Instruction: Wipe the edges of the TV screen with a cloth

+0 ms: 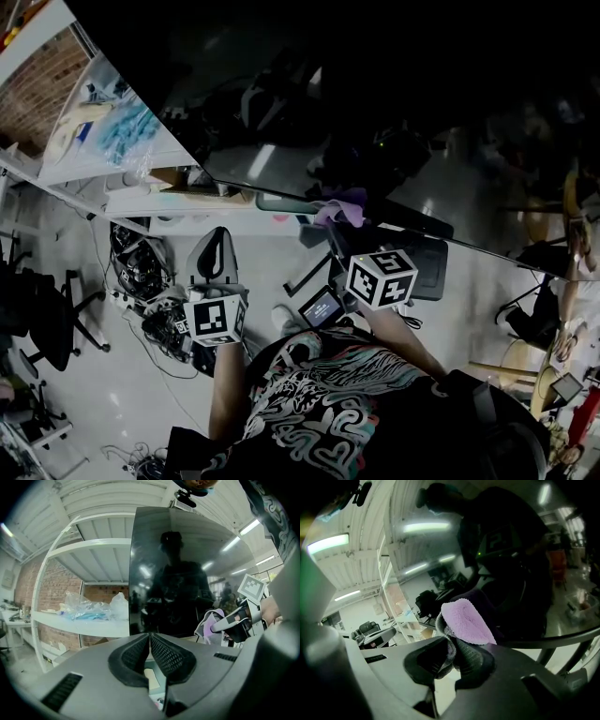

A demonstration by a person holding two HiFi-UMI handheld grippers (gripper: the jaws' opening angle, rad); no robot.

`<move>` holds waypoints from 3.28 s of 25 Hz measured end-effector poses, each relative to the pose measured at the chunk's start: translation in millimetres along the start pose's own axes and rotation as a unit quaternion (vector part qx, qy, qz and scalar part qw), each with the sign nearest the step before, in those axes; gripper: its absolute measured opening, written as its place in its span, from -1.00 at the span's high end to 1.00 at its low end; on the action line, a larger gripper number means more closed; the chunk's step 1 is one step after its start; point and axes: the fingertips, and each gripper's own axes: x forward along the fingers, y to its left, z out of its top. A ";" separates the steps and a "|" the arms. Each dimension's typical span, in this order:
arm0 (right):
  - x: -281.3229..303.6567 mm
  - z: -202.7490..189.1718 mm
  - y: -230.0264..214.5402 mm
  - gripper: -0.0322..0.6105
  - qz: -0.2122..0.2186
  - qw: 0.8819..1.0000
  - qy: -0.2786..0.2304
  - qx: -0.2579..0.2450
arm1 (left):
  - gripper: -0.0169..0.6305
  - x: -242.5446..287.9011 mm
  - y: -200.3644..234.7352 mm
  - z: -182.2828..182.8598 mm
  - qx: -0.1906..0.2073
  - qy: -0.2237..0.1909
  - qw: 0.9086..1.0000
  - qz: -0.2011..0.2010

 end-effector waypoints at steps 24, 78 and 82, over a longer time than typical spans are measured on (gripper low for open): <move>28.8 4.3 26.5 0.68 0.009 1.000 -0.005 0.011 | 0.87 0.0 35.4 1.0 0.001 -0.006 1.000 0.000; 85.5 4.6 81.1 0.68 0.046 0.999 -0.003 0.008 | 0.87 -19.9 92.1 -3.5 0.003 -0.007 0.999 0.034; 89.6 5.0 85.1 0.68 0.048 0.999 -0.001 0.009 | 0.87 -20.4 95.3 -6.8 -0.003 -0.007 0.999 0.037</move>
